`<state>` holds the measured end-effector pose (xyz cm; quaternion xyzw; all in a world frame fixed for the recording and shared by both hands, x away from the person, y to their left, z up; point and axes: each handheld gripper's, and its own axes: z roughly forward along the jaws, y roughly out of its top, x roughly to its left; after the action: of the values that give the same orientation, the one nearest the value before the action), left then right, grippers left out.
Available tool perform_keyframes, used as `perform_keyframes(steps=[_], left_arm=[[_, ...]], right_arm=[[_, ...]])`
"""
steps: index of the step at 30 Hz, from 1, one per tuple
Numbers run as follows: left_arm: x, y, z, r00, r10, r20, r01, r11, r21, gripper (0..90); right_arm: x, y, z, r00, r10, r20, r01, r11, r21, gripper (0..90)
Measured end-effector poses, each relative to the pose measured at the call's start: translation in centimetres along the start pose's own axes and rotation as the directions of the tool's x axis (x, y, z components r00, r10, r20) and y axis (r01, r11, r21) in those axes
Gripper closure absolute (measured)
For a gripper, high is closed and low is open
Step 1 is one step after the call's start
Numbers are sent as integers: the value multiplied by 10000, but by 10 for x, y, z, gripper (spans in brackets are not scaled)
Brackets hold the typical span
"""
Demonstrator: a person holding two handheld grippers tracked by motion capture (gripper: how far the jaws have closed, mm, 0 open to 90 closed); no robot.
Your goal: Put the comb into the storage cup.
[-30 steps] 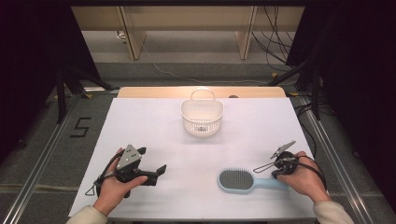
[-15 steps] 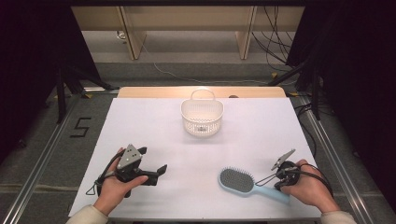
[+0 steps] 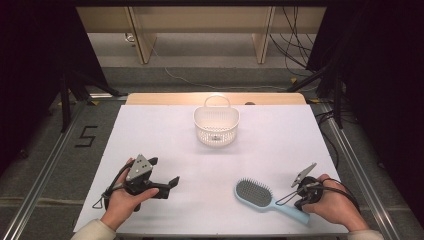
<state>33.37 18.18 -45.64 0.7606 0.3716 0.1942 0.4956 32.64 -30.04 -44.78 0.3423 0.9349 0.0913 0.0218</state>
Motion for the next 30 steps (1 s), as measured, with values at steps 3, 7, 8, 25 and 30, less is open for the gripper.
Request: perform_keyframes(steps=[3,7,8,25,30], left_arm=[[0,0,0,10000,20,-5,-20,10000,6,0],[0,0,1,10000,25,-25,-25,10000,48,0],[0,0,1,10000,30,-34,-30,10000,57,0],[1,-1,2,9999,100,-66,-99,9998,196,0],[1,-1,2,9999,91,-64,-90,9998,177,0]], right_arm=[[-3,-1,-3,9995,126,299,-108,9982,-597,781],[-6,-1,-11,9978,354,560,-247,9830,-1817,644],[-7,-1,-14,9977,309,609,-165,9745,-2236,609],[3,23,-18,9948,-1013,101,1004,9610,-2577,196],[8,32,-11,9892,-1456,-144,1420,9793,-1445,202]])
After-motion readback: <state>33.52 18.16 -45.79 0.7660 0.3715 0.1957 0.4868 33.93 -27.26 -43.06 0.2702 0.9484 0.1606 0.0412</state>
